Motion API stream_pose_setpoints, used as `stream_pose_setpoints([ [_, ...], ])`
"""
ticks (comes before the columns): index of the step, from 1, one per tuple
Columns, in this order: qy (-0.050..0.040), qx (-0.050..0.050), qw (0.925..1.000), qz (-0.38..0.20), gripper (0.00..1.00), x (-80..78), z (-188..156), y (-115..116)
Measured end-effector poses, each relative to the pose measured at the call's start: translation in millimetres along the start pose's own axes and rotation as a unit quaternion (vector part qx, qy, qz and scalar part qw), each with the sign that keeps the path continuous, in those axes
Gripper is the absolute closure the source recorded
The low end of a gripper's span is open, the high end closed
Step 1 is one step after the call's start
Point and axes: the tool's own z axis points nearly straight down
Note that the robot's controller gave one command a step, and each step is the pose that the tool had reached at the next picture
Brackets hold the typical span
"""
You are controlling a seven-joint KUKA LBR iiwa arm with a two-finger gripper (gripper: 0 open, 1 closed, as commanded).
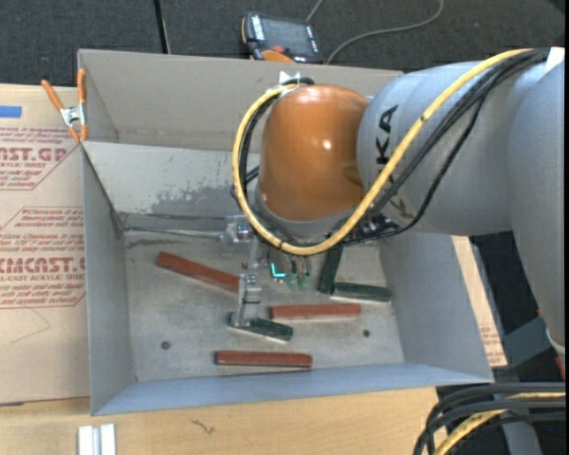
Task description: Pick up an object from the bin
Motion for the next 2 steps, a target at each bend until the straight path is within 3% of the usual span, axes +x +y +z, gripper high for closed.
stream_pose_setpoints([
  [1,-0.0009,0.0,0.9943,0.107,0.0,-21.4,130.5,-37.7],
  [2,-0.0036,-0.001,0.9943,0.107,1.0,-23.0,126.7,-36.7],
])
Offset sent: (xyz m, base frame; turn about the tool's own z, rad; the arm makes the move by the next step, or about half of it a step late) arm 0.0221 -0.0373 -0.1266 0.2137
